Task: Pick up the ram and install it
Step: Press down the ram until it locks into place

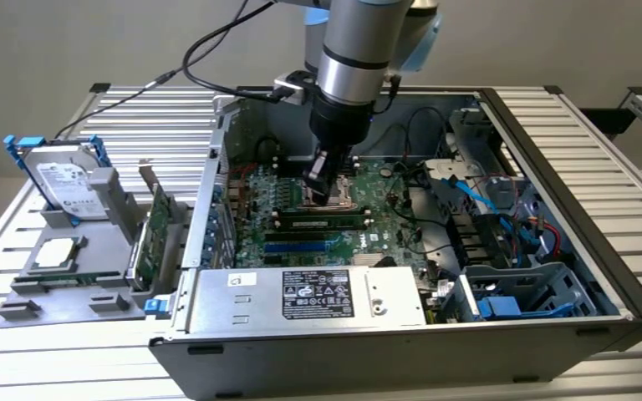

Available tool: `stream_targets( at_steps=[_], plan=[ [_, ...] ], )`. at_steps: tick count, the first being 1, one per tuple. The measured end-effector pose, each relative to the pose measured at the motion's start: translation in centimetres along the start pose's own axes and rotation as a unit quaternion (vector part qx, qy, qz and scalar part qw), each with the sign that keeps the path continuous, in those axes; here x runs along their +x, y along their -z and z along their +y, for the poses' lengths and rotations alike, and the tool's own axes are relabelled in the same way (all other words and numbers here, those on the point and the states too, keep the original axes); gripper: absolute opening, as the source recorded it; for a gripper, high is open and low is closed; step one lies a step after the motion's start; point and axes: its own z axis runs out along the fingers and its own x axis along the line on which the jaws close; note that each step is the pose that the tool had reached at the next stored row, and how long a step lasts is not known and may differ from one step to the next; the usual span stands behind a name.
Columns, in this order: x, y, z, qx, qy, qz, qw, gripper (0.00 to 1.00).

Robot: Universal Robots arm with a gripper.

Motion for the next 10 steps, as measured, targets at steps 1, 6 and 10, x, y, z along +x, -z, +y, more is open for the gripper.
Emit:
stream_targets(
  at_steps=[1, 6, 10],
  plan=[
    [0.00, 0.00, 0.00, -0.0010, -0.009, -0.0008, 1.0000, 0.11],
    [0.00, -0.03, 0.00, -0.0063, -0.053, -0.0051, 0.9986, 0.11],
    [0.00, -0.04, -0.01, -0.0104, -0.087, -0.0084, 0.9961, 0.11]
  ],
)
